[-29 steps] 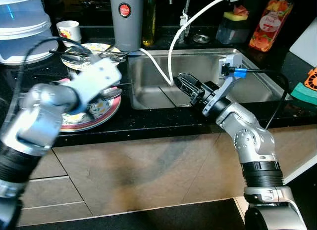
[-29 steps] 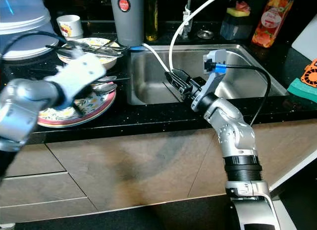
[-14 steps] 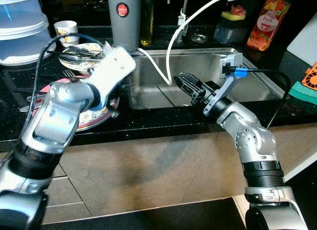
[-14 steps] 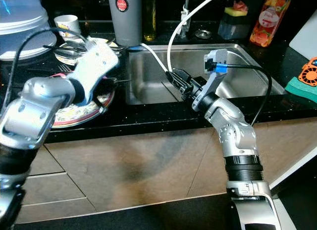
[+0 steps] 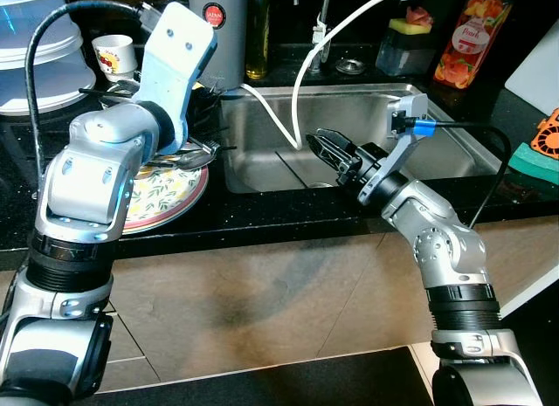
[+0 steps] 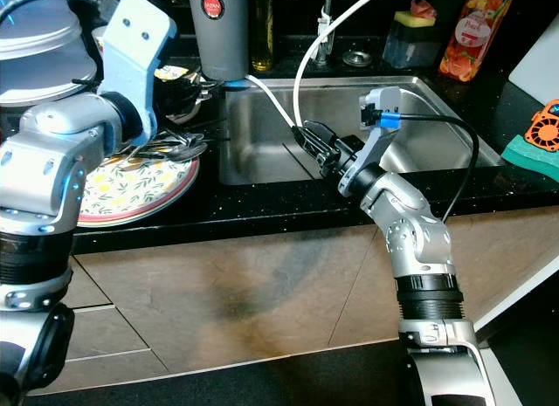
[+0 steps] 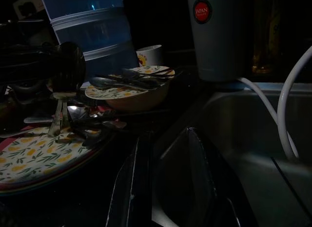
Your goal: Kitchen organization
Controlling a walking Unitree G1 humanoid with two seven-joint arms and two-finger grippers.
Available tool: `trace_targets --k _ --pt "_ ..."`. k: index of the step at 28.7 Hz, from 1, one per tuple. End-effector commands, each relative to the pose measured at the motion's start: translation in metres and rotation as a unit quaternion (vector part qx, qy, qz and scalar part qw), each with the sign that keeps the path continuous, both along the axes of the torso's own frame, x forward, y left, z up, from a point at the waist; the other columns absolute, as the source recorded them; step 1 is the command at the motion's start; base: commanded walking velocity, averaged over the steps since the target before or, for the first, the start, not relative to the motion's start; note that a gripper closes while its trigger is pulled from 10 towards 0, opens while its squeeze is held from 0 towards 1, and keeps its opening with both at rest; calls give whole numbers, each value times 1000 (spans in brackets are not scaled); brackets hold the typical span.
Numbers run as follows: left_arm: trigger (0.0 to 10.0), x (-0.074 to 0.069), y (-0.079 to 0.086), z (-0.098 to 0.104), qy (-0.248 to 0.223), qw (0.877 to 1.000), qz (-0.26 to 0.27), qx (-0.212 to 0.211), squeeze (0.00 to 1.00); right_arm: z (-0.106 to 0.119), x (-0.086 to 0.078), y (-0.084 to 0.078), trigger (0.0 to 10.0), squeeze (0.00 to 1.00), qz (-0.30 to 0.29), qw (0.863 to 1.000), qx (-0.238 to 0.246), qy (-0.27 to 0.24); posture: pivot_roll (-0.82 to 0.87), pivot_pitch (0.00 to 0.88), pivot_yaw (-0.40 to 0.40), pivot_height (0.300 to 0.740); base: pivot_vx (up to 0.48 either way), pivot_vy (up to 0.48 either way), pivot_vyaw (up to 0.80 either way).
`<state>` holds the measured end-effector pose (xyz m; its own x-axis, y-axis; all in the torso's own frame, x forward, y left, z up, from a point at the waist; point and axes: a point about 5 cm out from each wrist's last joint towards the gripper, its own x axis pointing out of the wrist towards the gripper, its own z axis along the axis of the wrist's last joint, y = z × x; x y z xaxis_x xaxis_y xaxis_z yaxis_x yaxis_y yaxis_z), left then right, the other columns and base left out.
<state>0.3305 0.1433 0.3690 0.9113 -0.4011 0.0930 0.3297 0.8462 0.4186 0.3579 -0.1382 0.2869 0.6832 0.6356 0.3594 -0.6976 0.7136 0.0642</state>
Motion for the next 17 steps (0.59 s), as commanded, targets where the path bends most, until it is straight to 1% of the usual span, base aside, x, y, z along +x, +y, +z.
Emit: trace_targets --k 1,4,6,8,10,12,13,14,15,17 --pt "0 -3 -2 10 -18 1000 -5 -17 0 0 0 0 10000 0 3 1000 -1 3 -10 162 -44 740 0 0 0" --pt "0 -5 -6 17 -33 998 -20 -46 0 0 0 1 10000 0 4 1000 -1 3 -8 161 -43 740 0 0 0" --pt "0 -8 -10 27 -48 994 -41 -92 0 0 0 1 10000 0 4 1000 -1 3 -8 161 -43 740 0 0 0" --pt "0 -10 -10 34 -59 990 -49 -115 0 0 0 1 10000 0 5 1000 -1 2 -8 157 -43 740 0 0 0" --pt "0 -10 -9 35 -64 990 -44 -115 0 0 0 1 10000 0 5 1000 -1 2 -8 157 -43 740 0 0 0" --pt "0 -10 -3 40 -89 990 -19 -112 0 0 0 1 10000 0 6 1000 -1 2 -6 151 -43 740 0 0 0" --pt "0 -10 -3 40 -89 990 -19 -112 0 0 0 1 10000 0 6 1000 -1 2 -6 151 -43 740 0 0 0" --pt "0 -10 -1 42 -101 988 -9 -114 0 0 0 1 10000 0 7 1000 0 2 -6 150 -43 740 0 0 0" --pt "0 -11 3 48 -122 984 -1 -128 0 0 0 1 10000 0 8 1000 0 2 -5 147 -43 740 0 0 0" --pt "0 -12 4 51 -129 982 2 -135 0 0 0 2 10000 0 8 1000 0 2 -5 147 -43 740 0 0 0"
